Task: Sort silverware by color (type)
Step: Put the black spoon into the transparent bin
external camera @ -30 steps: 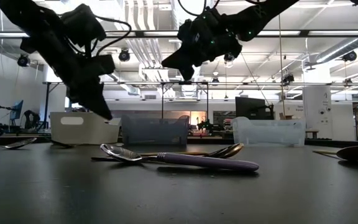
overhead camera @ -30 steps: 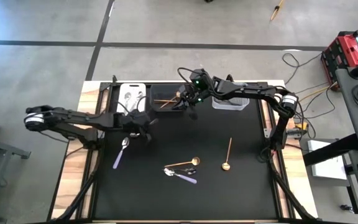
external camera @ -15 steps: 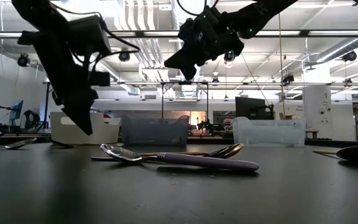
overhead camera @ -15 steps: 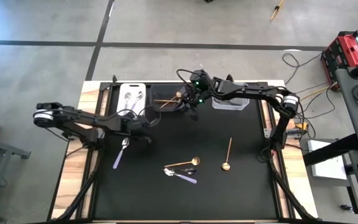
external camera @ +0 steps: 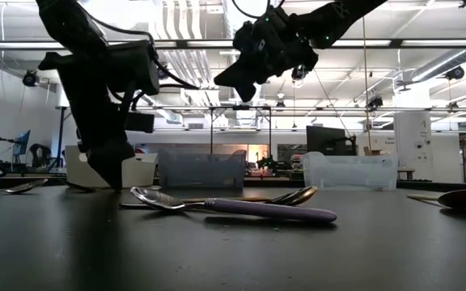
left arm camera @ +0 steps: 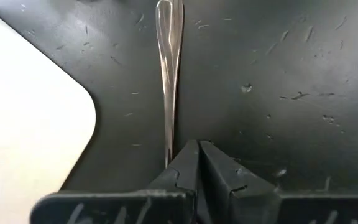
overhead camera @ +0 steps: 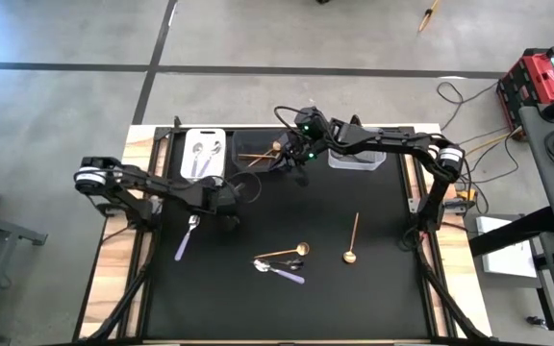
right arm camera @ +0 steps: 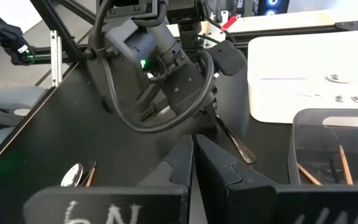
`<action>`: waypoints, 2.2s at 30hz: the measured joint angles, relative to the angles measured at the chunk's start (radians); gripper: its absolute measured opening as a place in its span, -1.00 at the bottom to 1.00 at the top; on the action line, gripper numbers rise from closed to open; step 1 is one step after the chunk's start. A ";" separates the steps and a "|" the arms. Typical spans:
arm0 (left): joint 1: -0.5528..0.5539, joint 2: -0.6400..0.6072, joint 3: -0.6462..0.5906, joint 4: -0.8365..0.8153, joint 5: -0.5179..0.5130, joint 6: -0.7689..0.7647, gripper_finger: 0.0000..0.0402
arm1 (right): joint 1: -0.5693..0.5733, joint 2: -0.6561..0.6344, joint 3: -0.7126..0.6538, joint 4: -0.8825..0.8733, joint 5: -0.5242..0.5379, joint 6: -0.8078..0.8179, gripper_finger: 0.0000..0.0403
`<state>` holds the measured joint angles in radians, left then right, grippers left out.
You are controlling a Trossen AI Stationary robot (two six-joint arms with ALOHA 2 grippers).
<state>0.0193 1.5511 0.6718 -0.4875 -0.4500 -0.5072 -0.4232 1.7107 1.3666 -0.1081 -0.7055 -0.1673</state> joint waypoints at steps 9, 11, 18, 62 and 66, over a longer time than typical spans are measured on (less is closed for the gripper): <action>-0.006 0.019 0.001 0.014 -0.070 -0.030 -1.00 | 0.000 0.000 0.000 -0.010 0.000 0.002 -0.95; -0.007 0.031 0.002 0.017 -0.080 -0.031 -1.00 | 0.000 0.000 0.000 -0.010 0.000 0.002 -0.95; -0.006 0.050 0.004 0.025 -0.080 -0.031 -1.00 | 0.000 0.000 0.000 -0.010 0.000 0.003 -0.95; -0.043 0.015 0.079 -0.238 -0.106 0.011 -1.00 | 0.000 0.000 0.000 -0.014 0.000 -0.002 -0.95; -0.043 0.015 0.038 -0.164 -0.106 0.016 -1.00 | 0.000 0.000 0.000 -0.014 0.000 -0.002 -0.95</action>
<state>-0.0238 1.5663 0.7102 -0.6515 -0.5559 -0.4914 -0.4229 1.7103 1.3670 -0.1223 -0.7052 -0.1688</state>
